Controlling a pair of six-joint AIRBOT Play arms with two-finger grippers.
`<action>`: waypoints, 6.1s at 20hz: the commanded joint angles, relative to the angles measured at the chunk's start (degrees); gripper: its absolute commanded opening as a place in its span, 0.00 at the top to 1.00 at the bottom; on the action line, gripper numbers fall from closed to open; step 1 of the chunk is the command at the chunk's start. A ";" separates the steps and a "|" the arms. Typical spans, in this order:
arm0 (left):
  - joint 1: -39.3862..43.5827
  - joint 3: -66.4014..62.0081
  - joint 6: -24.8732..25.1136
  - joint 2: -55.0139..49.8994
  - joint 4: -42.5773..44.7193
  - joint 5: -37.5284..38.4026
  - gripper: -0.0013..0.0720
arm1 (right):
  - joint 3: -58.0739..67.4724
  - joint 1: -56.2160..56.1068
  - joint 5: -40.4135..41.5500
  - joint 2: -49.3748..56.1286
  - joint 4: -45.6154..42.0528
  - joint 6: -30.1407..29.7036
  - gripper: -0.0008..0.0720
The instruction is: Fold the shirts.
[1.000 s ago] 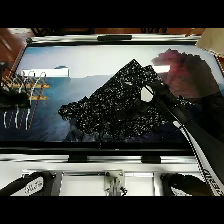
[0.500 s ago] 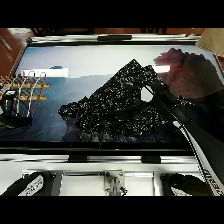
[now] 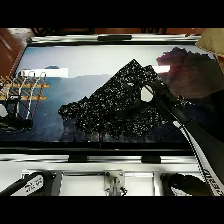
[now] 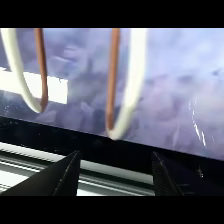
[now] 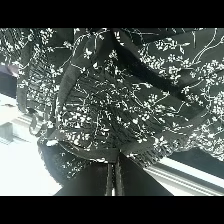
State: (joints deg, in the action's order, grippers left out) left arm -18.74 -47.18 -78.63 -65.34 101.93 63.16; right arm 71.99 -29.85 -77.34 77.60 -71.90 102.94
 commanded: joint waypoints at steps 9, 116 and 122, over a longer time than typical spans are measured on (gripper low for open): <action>-2.05 0.04 0.87 -5.46 -0.39 -6.49 0.38 | 0.04 0.02 -0.85 0.04 0.96 0.39 0.90; 82.51 1.60 -14.21 24.06 -2.45 17.07 0.92 | 8.52 11.17 -14.01 -21.77 -22.21 -3.56 0.90; 85.22 1.62 -17.90 33.09 -2.95 22.99 0.92 | 8.52 11.17 -13.92 -21.77 -25.55 -3.56 0.90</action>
State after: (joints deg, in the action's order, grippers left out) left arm 64.99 -45.60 -94.96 -35.57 99.07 83.07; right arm 80.51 -18.65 -91.22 55.88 -95.85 99.35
